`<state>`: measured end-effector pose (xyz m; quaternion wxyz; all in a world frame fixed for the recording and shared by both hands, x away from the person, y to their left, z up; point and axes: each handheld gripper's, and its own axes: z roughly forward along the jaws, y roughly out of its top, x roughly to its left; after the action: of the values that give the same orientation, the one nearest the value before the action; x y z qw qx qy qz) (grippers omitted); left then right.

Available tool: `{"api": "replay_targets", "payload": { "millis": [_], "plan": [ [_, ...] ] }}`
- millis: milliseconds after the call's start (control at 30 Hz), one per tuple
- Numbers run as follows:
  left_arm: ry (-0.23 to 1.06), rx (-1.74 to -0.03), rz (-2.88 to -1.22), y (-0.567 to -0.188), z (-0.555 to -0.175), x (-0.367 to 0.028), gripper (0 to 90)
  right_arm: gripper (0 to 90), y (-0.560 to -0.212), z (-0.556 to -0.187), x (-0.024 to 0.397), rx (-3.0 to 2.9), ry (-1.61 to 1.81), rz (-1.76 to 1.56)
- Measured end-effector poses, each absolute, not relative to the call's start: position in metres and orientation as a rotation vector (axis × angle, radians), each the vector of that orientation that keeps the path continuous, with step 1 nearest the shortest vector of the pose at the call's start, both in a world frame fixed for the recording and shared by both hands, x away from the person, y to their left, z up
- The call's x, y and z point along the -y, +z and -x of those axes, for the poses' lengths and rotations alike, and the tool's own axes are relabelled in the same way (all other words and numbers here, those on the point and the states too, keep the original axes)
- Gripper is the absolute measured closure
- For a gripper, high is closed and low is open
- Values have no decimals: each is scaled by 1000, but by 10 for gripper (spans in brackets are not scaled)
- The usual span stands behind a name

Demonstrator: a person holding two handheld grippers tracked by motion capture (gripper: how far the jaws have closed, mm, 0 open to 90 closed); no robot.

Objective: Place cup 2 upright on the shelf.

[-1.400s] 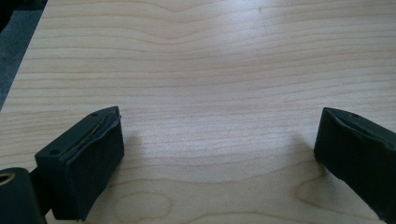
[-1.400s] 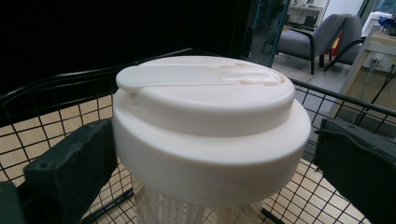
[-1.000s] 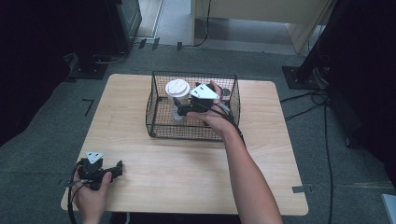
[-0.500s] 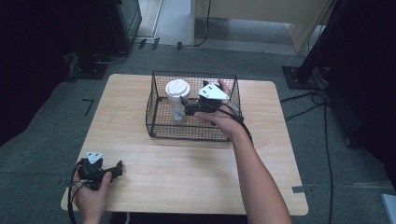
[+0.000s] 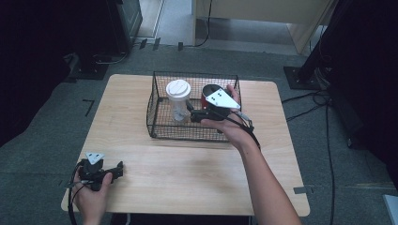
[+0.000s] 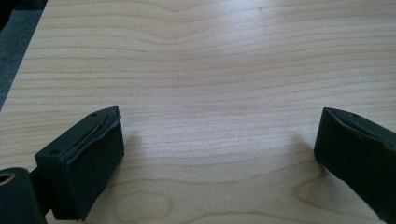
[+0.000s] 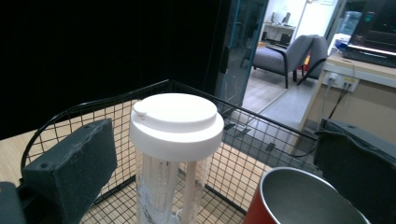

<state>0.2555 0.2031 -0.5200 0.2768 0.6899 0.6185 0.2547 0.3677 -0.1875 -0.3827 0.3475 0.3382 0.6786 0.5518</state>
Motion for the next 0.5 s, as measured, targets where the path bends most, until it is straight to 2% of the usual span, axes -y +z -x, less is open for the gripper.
{"api": "replay_targets", "payload": {
  "millis": [500],
  "plan": [
    [684,-1660,-1855,-520,-255,-203,20,0,-383,-334,224,-1718,1377,-956]
  ]
}}
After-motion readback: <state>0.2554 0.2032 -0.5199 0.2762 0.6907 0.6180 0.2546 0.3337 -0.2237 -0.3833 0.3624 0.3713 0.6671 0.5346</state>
